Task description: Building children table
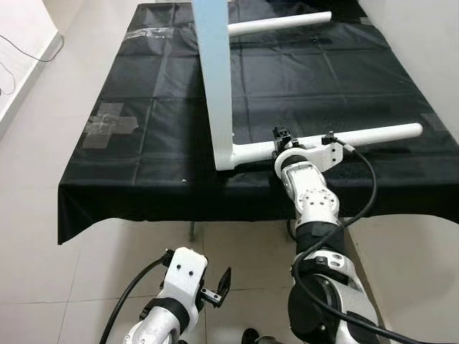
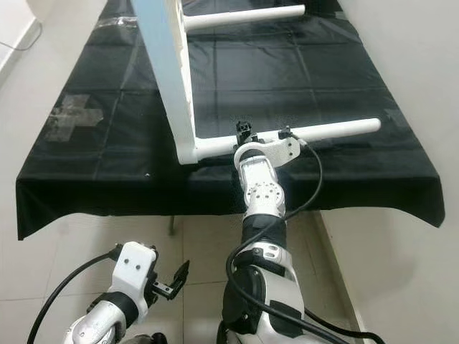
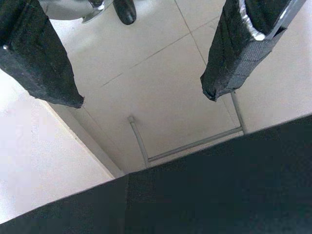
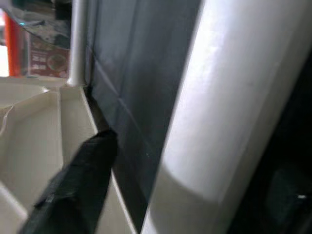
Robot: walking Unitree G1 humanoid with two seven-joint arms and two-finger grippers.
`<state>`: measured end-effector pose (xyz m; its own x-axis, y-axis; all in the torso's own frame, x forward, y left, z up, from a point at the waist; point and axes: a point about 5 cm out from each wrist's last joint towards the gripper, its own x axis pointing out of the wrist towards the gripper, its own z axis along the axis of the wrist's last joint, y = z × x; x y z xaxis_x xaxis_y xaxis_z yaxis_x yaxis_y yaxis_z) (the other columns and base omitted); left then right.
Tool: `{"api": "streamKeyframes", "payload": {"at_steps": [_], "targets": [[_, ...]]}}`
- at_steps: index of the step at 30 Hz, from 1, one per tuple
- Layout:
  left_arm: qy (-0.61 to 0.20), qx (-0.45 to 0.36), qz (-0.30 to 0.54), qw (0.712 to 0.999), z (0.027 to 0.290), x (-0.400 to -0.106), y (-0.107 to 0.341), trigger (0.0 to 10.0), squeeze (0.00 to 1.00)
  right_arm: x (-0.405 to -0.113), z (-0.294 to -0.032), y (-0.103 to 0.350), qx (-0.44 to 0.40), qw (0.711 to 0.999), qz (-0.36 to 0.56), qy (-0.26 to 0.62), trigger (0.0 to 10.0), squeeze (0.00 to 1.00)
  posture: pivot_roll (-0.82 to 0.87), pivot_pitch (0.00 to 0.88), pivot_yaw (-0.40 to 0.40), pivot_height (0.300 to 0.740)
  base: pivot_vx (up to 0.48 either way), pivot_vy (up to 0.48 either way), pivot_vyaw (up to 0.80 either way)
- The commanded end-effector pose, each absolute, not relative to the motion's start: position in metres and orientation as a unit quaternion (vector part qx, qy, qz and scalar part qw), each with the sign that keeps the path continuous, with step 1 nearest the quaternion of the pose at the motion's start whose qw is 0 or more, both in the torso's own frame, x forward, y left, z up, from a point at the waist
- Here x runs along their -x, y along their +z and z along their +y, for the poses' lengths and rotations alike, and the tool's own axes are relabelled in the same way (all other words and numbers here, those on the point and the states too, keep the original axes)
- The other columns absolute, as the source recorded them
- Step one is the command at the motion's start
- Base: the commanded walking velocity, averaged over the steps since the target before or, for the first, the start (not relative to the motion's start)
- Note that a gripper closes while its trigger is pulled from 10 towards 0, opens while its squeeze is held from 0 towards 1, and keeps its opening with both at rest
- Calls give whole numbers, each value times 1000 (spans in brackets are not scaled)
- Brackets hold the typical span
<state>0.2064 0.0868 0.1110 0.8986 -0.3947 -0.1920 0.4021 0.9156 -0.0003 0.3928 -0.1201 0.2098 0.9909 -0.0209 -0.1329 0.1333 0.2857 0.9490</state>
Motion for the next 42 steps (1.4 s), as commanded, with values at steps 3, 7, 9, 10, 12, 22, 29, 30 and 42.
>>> {"api": "streamKeyframes", "payload": {"at_steps": [3, 7, 9, 10, 12, 22, 29, 30, 42], "targets": [[-205, -19, 110, 972, 86, -203, 104, 10000, 0, -380, -90, 172, -611, 780, 123, -63, 10000, 0, 134, 223, -41, 740, 0, 0, 0], [-204, -19, 109, 973, 85, -204, 104, 10000, 0, -373, -85, 174, -612, 776, 140, -62, 10000, 0, 136, 227, -47, 740, 0, 0, 0], [-203, -19, 108, 973, 85, -204, 104, 10000, 0, -371, -85, 174, -613, 774, 145, -64, 10000, 0, 135, 228, -47, 740, 0, 0, 0], [-203, -19, 108, 973, 85, -204, 104, 10000, 0, -368, -87, 173, -615, 771, 150, -71, 10000, 0, 134, 230, -46, 740, 0, 0, 0], [-203, -19, 107, 973, 85, -204, 105, 10000, 0, -361, -91, 172, -619, 766, 155, -81, 10000, 0, 129, 232, -44, 740, 0, 0, 0], [-204, -19, 107, 973, 86, -208, 104, 10000, 0, -328, -114, 161, -589, 789, 149, -95, 10000, 0, 118, 227, -37, 740, 0, 0, 0], [-203, -21, 105, 973, 86, -212, 102, 10000, 0, -306, -123, 168, -351, 934, 70, -1, 10000, 0, 114, 216, -38, 740, 0, 0, 0], [-202, -22, 103, 974, 87, -213, 102, 10000, 0, -302, -123, 170, -290, 956, 44, 23, 10000, 0, 114, 213, -38, 740, 0, 0, 0], [-188, -33, 88, 978, 90, -220, 99, 10000, 0, -269, -115, 146, -10, 995, -42, 93, 10000, 0, 107, 176, -35, 740, 0, 0, 0]]}}
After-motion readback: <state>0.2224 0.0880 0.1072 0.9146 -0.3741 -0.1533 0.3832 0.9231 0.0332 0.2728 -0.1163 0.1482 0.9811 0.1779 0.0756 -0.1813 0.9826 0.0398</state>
